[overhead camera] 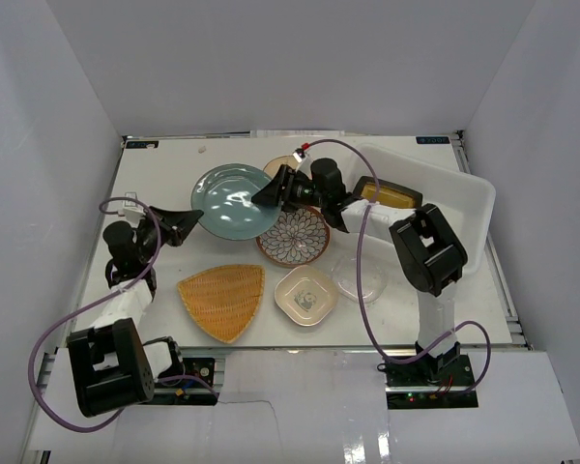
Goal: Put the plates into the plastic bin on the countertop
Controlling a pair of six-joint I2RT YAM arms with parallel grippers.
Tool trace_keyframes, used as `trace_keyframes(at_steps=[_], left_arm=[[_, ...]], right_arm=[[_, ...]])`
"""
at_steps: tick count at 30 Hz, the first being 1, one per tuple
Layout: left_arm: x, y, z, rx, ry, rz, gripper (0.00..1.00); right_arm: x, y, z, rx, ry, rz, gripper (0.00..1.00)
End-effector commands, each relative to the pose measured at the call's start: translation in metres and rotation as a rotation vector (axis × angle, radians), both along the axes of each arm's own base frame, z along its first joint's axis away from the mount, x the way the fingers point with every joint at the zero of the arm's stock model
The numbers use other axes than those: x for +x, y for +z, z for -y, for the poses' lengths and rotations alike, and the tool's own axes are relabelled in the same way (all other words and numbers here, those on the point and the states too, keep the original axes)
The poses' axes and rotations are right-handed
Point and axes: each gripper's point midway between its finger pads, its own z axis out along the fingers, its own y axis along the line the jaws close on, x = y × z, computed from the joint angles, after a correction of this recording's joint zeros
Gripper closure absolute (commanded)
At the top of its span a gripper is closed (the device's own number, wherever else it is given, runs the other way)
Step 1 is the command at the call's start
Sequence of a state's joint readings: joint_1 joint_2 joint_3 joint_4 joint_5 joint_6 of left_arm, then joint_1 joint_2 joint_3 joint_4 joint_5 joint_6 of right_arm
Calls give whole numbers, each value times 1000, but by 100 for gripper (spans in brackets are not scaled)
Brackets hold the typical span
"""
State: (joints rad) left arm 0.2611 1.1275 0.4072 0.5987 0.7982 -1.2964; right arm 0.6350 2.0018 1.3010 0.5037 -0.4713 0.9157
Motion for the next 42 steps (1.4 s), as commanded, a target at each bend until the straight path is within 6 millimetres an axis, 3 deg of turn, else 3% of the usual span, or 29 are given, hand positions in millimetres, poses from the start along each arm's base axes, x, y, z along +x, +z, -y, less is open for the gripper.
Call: trace_keyframes(at_steps=[1, 4, 5, 6, 7, 9, 10, 11, 13, 14, 16, 17, 19, 20, 22, 23, 25, 26, 29, 35, 37, 38, 41, 42], left_arm=[[-11, 57, 20, 31, -126, 179, 100], [-5, 50, 19, 76, -119, 146, 100], [-5, 43, 22, 83, -129, 113, 94], [1, 43, 21, 100, -119, 104, 77], [3, 39, 22, 144, -123, 113, 69], [8, 33, 31, 176, -137, 88, 49], [12, 25, 34, 184, -148, 63, 45], [12, 19, 43, 199, -178, 52, 42], [19, 15, 52, 213, -200, 37, 36], [22, 1, 61, 224, -236, -2, 35], [28, -1, 79, 256, -286, -11, 33], [33, -16, 83, 287, -300, -45, 32], [43, -15, 93, 335, -310, -39, 29], [49, -34, 91, 372, -289, -110, 27], [60, -44, 95, 485, -287, -142, 22], [65, -65, 96, 544, -314, -172, 21], [73, -75, 102, 610, -338, -216, 20], [77, -95, 100, 662, -351, -247, 20], [79, -122, 106, 710, -408, -308, 19], [72, -154, 128, 657, -572, -345, 19], [68, -160, 137, 640, -618, -344, 21], [68, -162, 140, 639, -631, -342, 21], [62, -170, 147, 630, -669, -353, 28], [60, -173, 149, 634, -677, -357, 31]], right_arm=[[5, 46, 8, 114, -31, 79, 63], [3, 73, 23, 122, -83, 144, 90], [1, 86, 37, 125, -108, 163, 92], [1, 92, 45, 119, -122, 187, 92], [1, 99, 55, 119, -138, 203, 92], [4, 118, 92, 115, -200, 233, 92], [5, 123, 106, 109, -217, 249, 92], [10, 141, 138, 112, -275, 278, 92], [11, 139, 173, 86, -322, 274, 92], [17, 152, 210, 64, -399, 322, 92], [17, 136, 248, 2, -474, 281, 92], [20, 142, 283, -20, -549, 308, 92], [16, 122, 315, -54, -600, 263, 92], [17, 118, 342, -73, -661, 264, 92], [15, 99, 373, -93, -727, 223, 92], [15, 93, 381, -101, -742, 212, 92], [16, 77, 397, -123, -770, 180, 92], [16, 73, 401, -136, -774, 179, 92], [17, 53, 413, -188, -806, 148, 92], [24, 12, 418, -232, -798, 58, 92], [26, 1, 420, -248, -794, 36, 87], [27, -2, 421, -257, -796, 30, 84], [27, -11, 423, -281, -797, 12, 56], [25, -16, 426, -296, -811, -7, 33]])
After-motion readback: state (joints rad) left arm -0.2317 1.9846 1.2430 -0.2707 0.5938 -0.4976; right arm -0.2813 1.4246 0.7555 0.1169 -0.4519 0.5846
